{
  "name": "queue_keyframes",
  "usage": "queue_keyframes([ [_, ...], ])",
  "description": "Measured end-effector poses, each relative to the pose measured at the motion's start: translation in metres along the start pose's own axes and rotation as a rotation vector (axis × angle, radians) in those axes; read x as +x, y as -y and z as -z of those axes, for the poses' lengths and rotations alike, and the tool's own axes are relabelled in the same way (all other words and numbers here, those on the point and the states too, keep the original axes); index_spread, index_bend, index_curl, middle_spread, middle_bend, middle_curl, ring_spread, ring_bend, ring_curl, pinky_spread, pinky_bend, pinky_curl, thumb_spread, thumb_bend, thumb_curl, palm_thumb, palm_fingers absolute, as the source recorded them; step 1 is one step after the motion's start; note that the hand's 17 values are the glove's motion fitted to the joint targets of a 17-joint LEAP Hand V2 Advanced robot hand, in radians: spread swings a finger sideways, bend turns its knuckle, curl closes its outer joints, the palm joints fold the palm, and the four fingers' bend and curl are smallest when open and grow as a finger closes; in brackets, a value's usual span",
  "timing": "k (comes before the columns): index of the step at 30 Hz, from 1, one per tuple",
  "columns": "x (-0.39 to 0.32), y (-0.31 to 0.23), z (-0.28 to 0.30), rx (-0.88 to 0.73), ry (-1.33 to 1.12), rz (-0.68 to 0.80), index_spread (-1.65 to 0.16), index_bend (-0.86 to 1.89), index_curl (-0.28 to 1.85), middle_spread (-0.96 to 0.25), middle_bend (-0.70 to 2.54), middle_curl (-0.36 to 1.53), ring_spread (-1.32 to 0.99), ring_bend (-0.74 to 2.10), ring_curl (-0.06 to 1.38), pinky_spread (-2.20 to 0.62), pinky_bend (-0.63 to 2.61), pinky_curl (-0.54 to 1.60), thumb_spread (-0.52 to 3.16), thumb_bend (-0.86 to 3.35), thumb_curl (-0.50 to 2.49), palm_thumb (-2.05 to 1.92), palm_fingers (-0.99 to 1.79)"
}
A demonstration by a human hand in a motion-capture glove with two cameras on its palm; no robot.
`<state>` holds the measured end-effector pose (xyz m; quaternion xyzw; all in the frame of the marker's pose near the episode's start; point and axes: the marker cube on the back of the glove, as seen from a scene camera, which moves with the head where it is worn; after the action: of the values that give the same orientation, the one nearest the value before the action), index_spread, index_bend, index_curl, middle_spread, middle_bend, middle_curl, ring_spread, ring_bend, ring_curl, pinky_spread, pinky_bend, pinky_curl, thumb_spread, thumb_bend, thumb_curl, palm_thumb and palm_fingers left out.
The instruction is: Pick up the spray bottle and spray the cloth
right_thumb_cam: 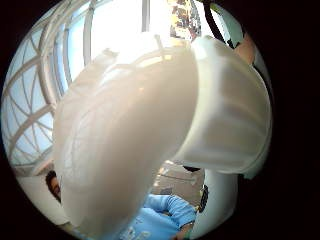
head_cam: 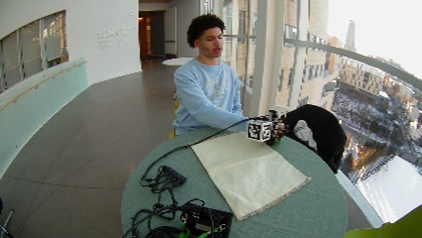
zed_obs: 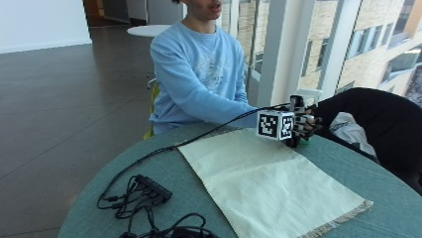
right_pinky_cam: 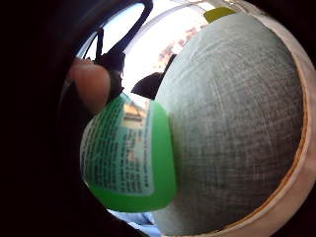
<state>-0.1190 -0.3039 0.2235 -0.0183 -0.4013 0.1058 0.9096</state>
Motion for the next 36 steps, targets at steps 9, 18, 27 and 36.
queue_keyframes([
  [9,0.000,-0.006,0.015,-0.031,-0.039,0.000,-0.27,0.23,0.49,-0.11,0.21,0.43,-0.09,0.24,0.35,0.12,0.12,0.30,0.98,-0.05,0.55,0.87,0.94],
  [18,-0.026,-0.055,0.122,-0.035,-0.412,0.046,-0.30,0.13,0.43,-0.09,0.22,0.44,-0.07,0.25,0.35,0.14,0.17,0.29,0.98,-0.07,0.45,0.66,0.87],
  [27,-0.033,-0.152,0.242,0.051,-0.679,-0.024,-0.31,0.16,0.41,-0.09,0.19,0.43,-0.05,0.23,0.35,0.16,0.17,0.29,0.99,-0.03,0.40,0.62,0.84],
  [36,-0.006,-0.238,0.301,0.098,-0.871,-0.054,-0.32,0.16,0.40,-0.09,0.19,0.42,-0.04,0.23,0.35,0.17,0.16,0.29,1.01,-0.03,0.37,0.62,0.84],
])
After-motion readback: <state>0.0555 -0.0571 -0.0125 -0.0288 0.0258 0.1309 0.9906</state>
